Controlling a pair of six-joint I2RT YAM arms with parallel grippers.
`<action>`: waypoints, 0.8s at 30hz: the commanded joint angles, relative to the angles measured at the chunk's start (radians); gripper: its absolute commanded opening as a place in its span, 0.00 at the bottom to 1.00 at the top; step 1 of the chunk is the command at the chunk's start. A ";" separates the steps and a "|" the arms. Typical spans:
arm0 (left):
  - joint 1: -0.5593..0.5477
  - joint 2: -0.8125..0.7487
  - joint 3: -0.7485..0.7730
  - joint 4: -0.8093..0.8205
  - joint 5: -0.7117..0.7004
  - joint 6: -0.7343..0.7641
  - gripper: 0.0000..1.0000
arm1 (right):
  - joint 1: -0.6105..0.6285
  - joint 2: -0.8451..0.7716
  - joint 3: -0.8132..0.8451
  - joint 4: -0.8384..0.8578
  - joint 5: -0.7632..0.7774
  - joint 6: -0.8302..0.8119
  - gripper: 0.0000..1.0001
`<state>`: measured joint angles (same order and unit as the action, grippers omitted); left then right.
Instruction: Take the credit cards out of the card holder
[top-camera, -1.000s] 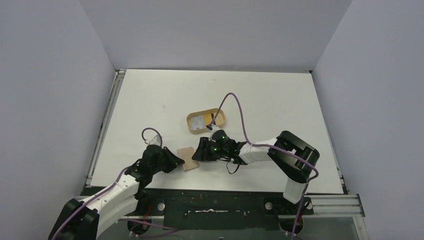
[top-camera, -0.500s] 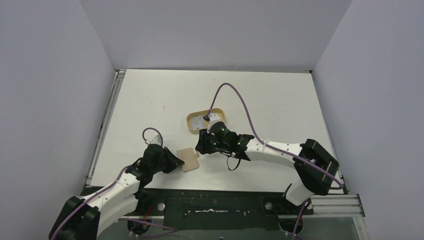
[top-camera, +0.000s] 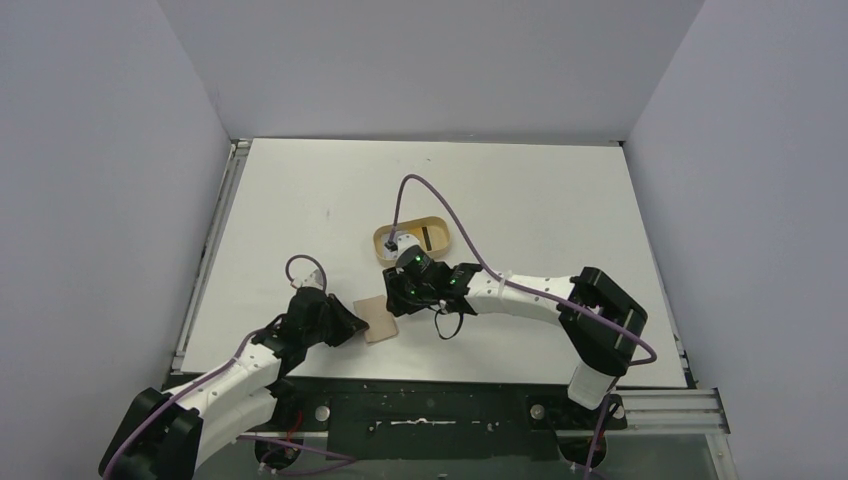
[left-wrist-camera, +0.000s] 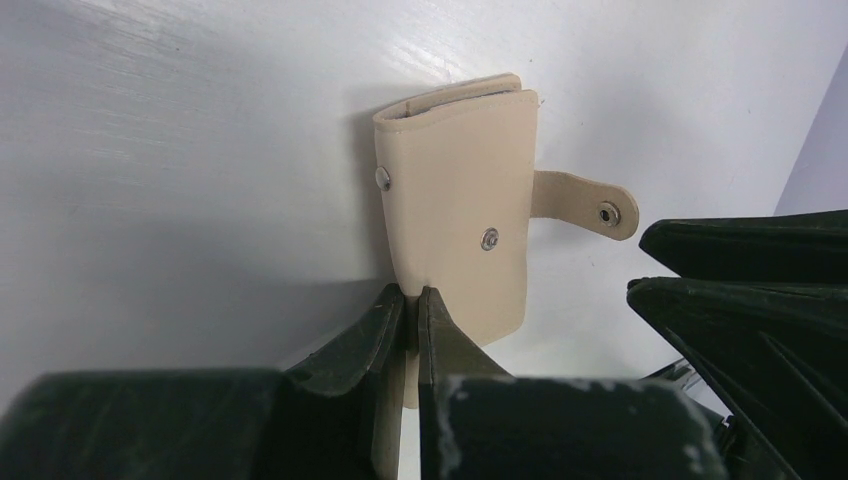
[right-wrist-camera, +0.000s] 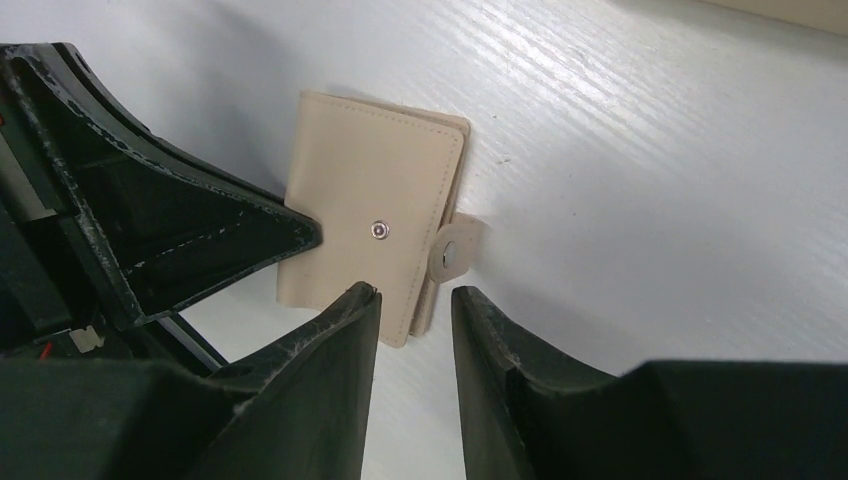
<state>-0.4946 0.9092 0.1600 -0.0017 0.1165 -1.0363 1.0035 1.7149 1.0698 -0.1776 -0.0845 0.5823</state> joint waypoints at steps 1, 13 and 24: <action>0.003 0.005 0.020 -0.020 0.002 0.015 0.00 | 0.011 -0.024 0.035 0.002 0.034 -0.028 0.35; 0.004 0.006 0.032 -0.037 -0.005 0.025 0.00 | 0.025 -0.025 0.053 -0.050 0.068 -0.065 0.40; 0.004 0.031 0.035 -0.024 -0.003 0.024 0.00 | 0.028 0.014 0.093 -0.077 0.067 -0.077 0.42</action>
<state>-0.4942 0.9268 0.1692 -0.0036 0.1169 -1.0351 1.0229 1.7153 1.1065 -0.2623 -0.0471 0.5282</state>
